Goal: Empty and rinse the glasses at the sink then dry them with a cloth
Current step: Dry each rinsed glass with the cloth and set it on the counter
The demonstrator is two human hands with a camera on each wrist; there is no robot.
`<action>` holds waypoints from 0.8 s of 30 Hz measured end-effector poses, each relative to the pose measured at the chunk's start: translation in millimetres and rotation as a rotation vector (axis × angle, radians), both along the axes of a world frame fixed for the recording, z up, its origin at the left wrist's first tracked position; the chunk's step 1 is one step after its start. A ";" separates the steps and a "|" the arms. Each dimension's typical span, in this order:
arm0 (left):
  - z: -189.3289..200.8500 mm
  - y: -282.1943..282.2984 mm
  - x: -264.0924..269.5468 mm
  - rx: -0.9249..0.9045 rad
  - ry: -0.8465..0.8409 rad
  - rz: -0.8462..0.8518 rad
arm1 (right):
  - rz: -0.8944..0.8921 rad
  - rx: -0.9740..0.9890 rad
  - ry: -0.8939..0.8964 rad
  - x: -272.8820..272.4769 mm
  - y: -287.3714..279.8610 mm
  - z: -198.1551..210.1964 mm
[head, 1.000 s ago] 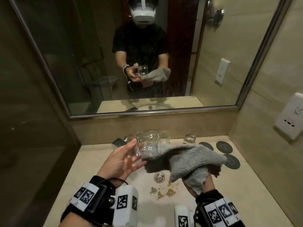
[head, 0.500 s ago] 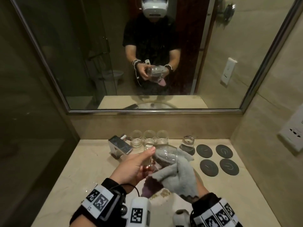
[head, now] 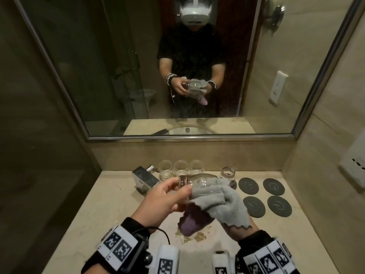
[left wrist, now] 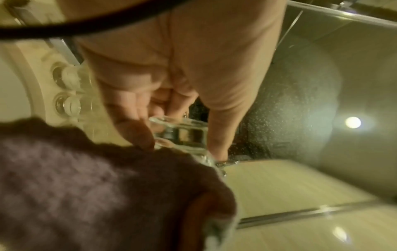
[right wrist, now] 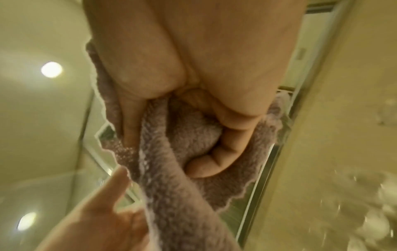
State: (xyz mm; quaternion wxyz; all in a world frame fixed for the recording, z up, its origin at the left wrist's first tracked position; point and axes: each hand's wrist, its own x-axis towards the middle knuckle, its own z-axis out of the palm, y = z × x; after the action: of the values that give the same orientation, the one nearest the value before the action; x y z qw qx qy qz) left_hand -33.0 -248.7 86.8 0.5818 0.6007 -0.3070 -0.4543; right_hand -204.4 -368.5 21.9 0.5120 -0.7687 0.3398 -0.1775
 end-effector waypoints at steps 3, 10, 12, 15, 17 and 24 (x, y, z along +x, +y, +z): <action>0.3 3.1 0.8 -0.041 -0.106 -0.022 | 0.031 -0.042 0.103 -2.4 -1.8 0.7; 5.0 6.5 3.0 -0.010 -0.184 -0.034 | -0.032 -0.177 -0.060 3.6 6.3 12.1; 3.4 9.1 5.4 -0.040 -0.322 -0.046 | -0.051 -0.315 -0.061 1.7 9.9 7.4; 4.2 8.0 3.2 0.037 -0.073 -0.026 | -0.065 -0.584 -0.022 4.1 10.8 5.1; 4.8 9.2 3.4 0.063 -0.024 -0.023 | -0.036 -0.744 -0.072 5.6 15.6 8.6; 1.9 19.9 13.2 -0.023 -0.261 -0.045 | -0.015 -0.472 -0.019 12.6 30.5 -2.5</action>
State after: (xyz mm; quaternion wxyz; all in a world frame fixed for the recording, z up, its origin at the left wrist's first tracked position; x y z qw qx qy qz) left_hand -19.7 -228.8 88.7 0.5332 0.6410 -0.3986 -0.3820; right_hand -191.8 -338.0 19.5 0.3200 -0.8627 0.2899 -0.2633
